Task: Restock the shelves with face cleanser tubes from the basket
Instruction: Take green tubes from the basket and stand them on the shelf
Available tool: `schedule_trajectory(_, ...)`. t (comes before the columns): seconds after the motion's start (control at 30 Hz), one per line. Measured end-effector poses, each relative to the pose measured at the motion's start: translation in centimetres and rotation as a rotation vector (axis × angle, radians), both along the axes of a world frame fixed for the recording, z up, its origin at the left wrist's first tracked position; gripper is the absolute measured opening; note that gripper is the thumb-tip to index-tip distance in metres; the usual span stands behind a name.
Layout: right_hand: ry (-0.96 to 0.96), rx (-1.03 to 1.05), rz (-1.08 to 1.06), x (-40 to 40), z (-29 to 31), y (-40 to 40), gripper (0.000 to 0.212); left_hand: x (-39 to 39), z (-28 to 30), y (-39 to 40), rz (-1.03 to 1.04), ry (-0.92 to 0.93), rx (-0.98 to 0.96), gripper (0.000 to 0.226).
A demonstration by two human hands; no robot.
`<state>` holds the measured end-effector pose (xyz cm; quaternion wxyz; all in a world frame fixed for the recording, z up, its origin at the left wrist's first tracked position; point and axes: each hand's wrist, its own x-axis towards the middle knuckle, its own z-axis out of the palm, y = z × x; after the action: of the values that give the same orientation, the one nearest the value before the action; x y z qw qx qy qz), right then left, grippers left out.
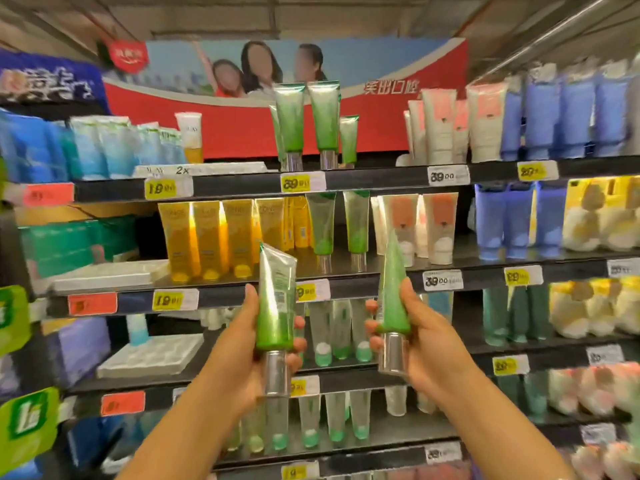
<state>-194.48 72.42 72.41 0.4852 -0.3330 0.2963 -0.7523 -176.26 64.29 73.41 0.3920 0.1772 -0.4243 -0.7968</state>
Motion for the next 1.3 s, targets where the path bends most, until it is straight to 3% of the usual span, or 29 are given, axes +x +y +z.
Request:
schedule_trajectory(0.17, 0.078, -0.064, -0.016, -2.8, 4.6, -2.7, 0.031, -2.5, 4.3, -3.6, 0.006, 0.044, -0.128, 0.039)
schedule_trajectory(0.27, 0.124, -0.100, -0.049, -5.8, 7.6, -4.8, 0.028, -5.1, 7.3, -5.2, 0.014, 0.050, -0.223, 0.040)
schedule_trajectory(0.43, 0.260, -0.217, -0.084, -11.5, 13.4, -8.2, 0.017, -10.8, 13.3, -8.0, 0.164, -0.033, -0.616, 0.035)
schedule_trajectory(0.63, 0.442, -0.402, -0.168, -16.6, 20.3, -11.5, 0.015, -17.9, 20.3, -9.8, 0.595, -0.083, -0.948, 0.031)
schedule_trajectory(0.77, 0.510, -0.462, -0.262, -18.4, 22.9, -14.1, 0.037, -21.8, 21.8, -11.2, 0.747, -0.131, -1.032, 0.048)
schedule_trajectory(0.97, 0.551, -0.428, -0.323, -19.8, 23.3, -16.9, 0.036, -24.8, 21.9, -13.4, 0.780, -0.176, -1.034, 0.040)
schedule_trajectory(1.3, 0.721, -0.352, -0.460, -21.1, 22.8, -18.3, 0.045, -26.6, 22.2, -15.0, 0.867, -0.350, -1.027, 0.052)
